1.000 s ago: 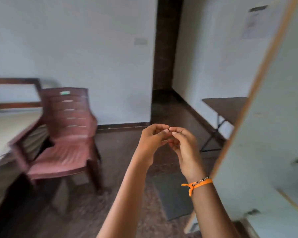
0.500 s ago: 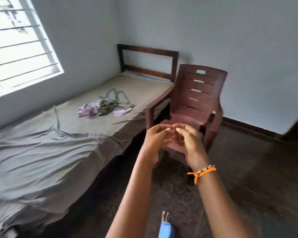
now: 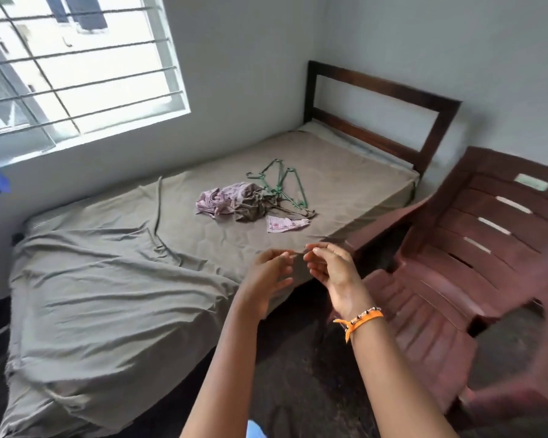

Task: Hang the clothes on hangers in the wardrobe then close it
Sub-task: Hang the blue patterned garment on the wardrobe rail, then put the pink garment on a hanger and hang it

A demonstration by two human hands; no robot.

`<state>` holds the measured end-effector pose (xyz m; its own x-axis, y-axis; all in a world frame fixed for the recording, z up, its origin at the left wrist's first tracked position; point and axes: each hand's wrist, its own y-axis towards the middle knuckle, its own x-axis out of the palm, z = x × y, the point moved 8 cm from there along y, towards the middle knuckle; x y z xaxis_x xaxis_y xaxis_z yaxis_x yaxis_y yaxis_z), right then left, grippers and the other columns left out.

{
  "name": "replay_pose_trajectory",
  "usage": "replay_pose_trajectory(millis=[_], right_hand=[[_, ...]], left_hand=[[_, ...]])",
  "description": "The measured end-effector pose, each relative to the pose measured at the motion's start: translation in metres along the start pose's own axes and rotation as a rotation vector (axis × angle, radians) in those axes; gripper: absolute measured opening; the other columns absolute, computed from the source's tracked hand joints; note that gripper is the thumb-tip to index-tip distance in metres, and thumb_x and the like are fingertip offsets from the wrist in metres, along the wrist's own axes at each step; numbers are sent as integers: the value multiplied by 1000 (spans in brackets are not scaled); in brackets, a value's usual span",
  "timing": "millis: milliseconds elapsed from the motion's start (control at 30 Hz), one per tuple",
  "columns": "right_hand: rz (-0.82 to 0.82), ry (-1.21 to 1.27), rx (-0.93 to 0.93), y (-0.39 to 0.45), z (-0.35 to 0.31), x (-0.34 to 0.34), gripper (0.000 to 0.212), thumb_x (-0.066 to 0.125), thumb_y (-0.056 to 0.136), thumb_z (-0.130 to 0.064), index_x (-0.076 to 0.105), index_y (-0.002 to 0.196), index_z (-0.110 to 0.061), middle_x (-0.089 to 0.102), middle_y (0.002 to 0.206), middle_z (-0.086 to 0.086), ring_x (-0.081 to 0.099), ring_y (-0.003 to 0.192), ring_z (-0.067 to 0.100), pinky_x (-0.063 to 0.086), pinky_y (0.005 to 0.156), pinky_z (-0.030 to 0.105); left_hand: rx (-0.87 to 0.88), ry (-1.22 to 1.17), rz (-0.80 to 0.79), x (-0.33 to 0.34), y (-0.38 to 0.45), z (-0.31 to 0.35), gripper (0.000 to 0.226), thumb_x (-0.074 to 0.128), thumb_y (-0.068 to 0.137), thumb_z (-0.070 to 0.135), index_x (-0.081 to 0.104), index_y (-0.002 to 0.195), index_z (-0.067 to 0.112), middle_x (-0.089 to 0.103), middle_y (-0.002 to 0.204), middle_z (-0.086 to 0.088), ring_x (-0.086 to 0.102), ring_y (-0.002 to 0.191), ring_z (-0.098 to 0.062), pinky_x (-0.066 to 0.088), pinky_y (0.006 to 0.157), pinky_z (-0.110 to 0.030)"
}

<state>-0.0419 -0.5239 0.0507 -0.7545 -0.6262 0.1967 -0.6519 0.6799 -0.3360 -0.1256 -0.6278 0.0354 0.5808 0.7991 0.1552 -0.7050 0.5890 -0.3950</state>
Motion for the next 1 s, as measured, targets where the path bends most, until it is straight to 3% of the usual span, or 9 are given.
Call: replay_pose_trajectory(millis=[233, 467, 567, 667, 800, 900, 1000], right_hand=[[-88, -69, 110, 171, 21, 94, 24, 43, 96, -4, 62, 82, -11, 59, 71, 2, 52, 64, 11, 39, 61, 19], [-57, -139, 239, 323, 38, 161, 23, 42, 96, -4, 60, 83, -11, 57, 71, 4, 50, 59, 9, 38, 59, 18], [-57, -225, 289, 381, 62, 182, 29, 39, 96, 0, 57, 77, -11, 55, 68, 5, 47, 43, 0, 35, 48, 11], [-116, -371, 332, 439, 97, 210, 32, 36, 94, 6, 56, 75, -11, 56, 67, 5, 44, 42, 1, 33, 43, 8], [-250, -533, 330, 518, 148, 263, 32, 32, 89, 12, 61, 92, -2, 59, 77, 7, 50, 58, 3, 36, 50, 6], [-388, -679, 254, 576, 189, 312, 39, 37, 85, 15, 64, 110, 3, 58, 110, 12, 55, 94, 14, 35, 75, 0], [-525, -827, 206, 621, 232, 355, 39, 46, 89, 5, 62, 122, -7, 16, 151, 14, 37, 131, 24, 19, 93, -4]], left_hand=[[-77, -41, 46, -63, 176, 24, 16, 47, 98, 10, 63, 95, 14, 58, 84, -1, 54, 75, -10, 51, 76, -29], [-216, 103, 12, -113, 337, 59, 21, 44, 98, 10, 58, 86, 19, 53, 77, 1, 49, 66, -8, 44, 67, -22], [-300, 91, 14, -130, 390, 55, 20, 44, 98, 11, 58, 87, 19, 53, 76, 3, 49, 65, -7, 43, 65, -21], [-373, 77, 50, -150, 442, 37, 23, 41, 98, 8, 56, 85, 20, 56, 78, 3, 53, 68, -6, 43, 66, -21], [-421, 72, 240, -200, 504, 6, 25, 40, 95, 1, 55, 88, 20, 55, 78, 1, 47, 66, -6, 37, 62, -20], [-463, 86, 382, -245, 543, -30, 29, 37, 93, -4, 56, 109, 11, 53, 87, -2, 45, 67, -7, 36, 57, -17], [-502, 95, 448, -280, 566, -63, 35, 35, 92, -7, 55, 116, 8, 52, 92, -4, 46, 73, -8, 37, 62, -17]])
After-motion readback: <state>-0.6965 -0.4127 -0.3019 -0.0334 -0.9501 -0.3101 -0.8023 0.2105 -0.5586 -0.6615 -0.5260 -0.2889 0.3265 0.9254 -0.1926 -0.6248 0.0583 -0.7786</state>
